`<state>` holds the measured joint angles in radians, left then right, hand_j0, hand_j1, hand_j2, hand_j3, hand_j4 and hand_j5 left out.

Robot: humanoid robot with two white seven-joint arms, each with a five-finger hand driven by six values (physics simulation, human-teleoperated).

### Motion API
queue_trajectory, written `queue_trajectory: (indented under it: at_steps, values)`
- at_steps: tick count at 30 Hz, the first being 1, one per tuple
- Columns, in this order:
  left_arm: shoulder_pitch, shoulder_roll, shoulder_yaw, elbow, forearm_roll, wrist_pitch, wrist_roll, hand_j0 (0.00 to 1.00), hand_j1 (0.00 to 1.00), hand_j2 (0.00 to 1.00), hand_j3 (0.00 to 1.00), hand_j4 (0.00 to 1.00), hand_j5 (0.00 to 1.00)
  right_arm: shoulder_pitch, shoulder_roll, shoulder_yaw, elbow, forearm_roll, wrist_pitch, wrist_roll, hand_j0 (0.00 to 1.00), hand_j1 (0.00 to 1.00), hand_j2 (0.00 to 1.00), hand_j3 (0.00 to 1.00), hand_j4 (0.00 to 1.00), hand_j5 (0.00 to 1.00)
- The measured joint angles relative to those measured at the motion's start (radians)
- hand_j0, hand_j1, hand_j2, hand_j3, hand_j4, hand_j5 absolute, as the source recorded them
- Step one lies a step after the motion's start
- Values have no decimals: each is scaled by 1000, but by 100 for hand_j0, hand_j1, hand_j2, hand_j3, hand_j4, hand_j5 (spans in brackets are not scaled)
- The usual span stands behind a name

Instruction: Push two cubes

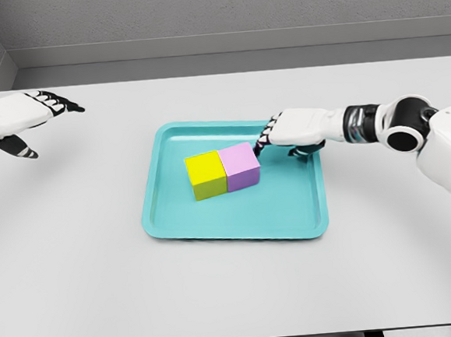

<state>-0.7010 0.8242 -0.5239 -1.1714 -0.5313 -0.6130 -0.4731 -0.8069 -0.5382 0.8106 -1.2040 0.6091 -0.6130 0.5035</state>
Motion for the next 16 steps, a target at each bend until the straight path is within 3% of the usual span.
queue_trajectory:
  at_steps: [3,4,5,10,14,16]
  values:
    - [-3,0,0,1,2,0,0,100,100,100,100,100,100,12,-35,-44,2,-10,-1,-1,77,77,77,77,77,77]
    - [-3,0,0,0,3,0,0,100,100,100,100,100,100,28,-58,-105,-8,-25,-1,-2,83,83,83,83,83,83]
    - [-3,0,0,0,3,0,0,100,100,100,100,100,100,57,-87,-173,-26,-51,-1,-2,100,100,100,100,100,100]
    - [-5,2,0,1,4,0,0,100,100,100,100,100,100,210,-221,-444,-115,-212,-1,-4,100,100,100,100,100,100]
    - [-5,8,1,2,7,0,0,100,100,100,100,100,100,351,-253,-528,-161,-261,-1,-5,100,100,100,100,100,100]
    - [-6,13,1,2,13,0,0,100,100,100,100,100,100,359,-260,-542,-185,-272,-1,-5,100,100,100,100,100,100]
